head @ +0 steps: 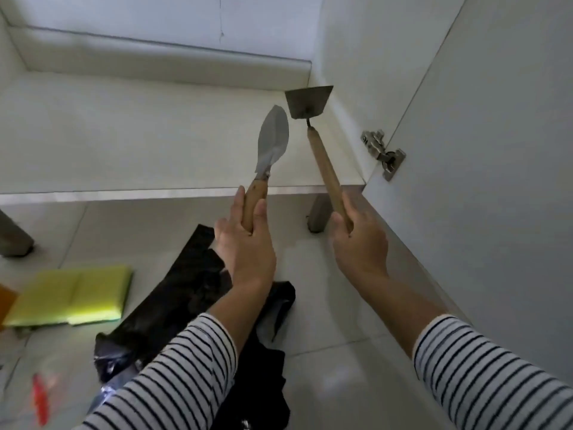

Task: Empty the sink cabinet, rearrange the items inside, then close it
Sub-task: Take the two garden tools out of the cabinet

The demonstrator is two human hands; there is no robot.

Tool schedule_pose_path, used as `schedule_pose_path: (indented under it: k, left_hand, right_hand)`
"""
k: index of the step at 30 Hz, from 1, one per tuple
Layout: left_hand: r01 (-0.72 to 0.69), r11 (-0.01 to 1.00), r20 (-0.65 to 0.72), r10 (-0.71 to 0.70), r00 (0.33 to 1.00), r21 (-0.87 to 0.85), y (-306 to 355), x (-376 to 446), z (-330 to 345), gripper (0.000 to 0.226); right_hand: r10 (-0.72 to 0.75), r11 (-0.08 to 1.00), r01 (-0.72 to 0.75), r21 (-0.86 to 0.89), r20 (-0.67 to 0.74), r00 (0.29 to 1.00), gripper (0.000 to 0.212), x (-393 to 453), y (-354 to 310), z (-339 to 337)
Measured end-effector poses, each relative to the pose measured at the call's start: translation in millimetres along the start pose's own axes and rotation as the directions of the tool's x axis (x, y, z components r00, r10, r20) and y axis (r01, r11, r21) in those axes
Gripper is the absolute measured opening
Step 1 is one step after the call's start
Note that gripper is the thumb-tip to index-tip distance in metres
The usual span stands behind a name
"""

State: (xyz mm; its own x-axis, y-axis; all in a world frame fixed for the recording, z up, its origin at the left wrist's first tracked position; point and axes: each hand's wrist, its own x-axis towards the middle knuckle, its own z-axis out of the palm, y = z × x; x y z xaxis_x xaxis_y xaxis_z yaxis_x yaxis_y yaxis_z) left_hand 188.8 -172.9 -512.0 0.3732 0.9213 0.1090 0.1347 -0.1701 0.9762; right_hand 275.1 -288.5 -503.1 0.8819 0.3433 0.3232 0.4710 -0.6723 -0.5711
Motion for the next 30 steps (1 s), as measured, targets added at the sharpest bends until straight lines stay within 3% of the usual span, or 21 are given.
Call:
schedule_pose_path:
  k: [9, 17, 22, 30]
  left_hand:
    - [0.216, 0.974, -0.002, -0.216, 0.976, -0.066, -43.5, -164.2, -27.0, 0.051]
    - [0.367, 0.930, 0.155, -0.358, 0.921, -0.032, -77.9, -238.7, -19.2, 0.054]
    - [0.356, 0.933, 0.241, -0.358, 0.902, 0.053, -97.7, -254.5, -12.9, 0.056]
    - [0.360, 0.915, 0.323, -0.401, 0.857, 0.181, -124.4, -267.5, 3.4, 0.059]
  right_hand:
    - [0.071, 0.994, -0.066, 0.087, -0.053, 0.996, 0.046, -166.5, 41.9, -27.5]
    - [0.104, 0.993, -0.101, 0.058, -0.062, 0.993, 0.048, -249.8, 86.9, -35.2]
    - [0.139, 0.990, -0.138, 0.016, -0.016, 0.990, 0.050, -277.6, 115.2, -33.8]
    - [0.322, 0.947, -0.320, -0.033, 0.065, 0.945, 0.046, -287.0, 150.0, -20.6]
